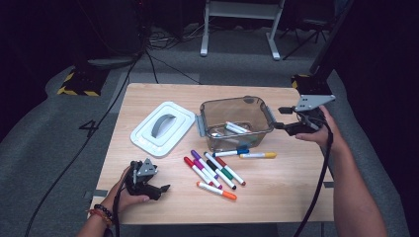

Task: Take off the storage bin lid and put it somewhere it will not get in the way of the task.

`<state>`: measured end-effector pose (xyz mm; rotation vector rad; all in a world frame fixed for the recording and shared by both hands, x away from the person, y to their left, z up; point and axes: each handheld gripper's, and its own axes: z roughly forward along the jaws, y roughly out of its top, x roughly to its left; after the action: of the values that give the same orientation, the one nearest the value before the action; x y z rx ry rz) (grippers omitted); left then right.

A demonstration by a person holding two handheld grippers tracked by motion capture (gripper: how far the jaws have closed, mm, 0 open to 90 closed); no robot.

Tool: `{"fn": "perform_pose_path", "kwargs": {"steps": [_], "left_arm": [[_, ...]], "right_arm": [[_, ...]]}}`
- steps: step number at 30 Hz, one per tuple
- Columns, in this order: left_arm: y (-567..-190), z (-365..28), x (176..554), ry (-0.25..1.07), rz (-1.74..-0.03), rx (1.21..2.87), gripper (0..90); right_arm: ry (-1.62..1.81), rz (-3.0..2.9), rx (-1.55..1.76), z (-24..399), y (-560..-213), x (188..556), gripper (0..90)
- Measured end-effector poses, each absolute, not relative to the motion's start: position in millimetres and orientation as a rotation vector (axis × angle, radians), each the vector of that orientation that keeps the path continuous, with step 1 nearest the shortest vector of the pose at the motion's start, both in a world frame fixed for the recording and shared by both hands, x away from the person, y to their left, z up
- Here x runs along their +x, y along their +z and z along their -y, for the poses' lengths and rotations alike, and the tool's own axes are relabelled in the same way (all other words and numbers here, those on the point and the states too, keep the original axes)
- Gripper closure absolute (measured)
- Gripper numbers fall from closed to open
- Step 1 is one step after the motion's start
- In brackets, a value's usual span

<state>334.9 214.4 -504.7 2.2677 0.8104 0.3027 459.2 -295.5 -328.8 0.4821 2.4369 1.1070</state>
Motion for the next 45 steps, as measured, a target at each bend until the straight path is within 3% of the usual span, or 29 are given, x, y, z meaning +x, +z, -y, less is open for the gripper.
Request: {"fn": "perform_pose_path", "kwargs": {"steps": [8,15,30,41,45], "left_arm": [[-504.7,-214.4,334.9,0.303,-0.81,2.268,12.3],[-504.7,-214.4,334.9,0.303,-0.81,2.268,12.4],[-504.7,-214.5,334.4,0.3,-0.806,2.27,12.4],[-504.7,-214.5,334.4,0.299,-0.805,2.27,12.3],[-504.7,-214.5,334.4,0.3,-0.805,2.27,12.3]], "right_arm": [[1.122,-2.387,0.554,335.9,-341.6,436.4,37.9],[1.12,-2.474,0.607,345.3,-387.8,433.2,38.3],[1.053,-2.652,0.624,310.6,-462.9,447.7,39.7],[0.982,-2.726,0.618,289.7,-487.8,458.3,39.7],[0.995,-2.748,0.604,287.2,-487.9,457.8,45.8]]}}
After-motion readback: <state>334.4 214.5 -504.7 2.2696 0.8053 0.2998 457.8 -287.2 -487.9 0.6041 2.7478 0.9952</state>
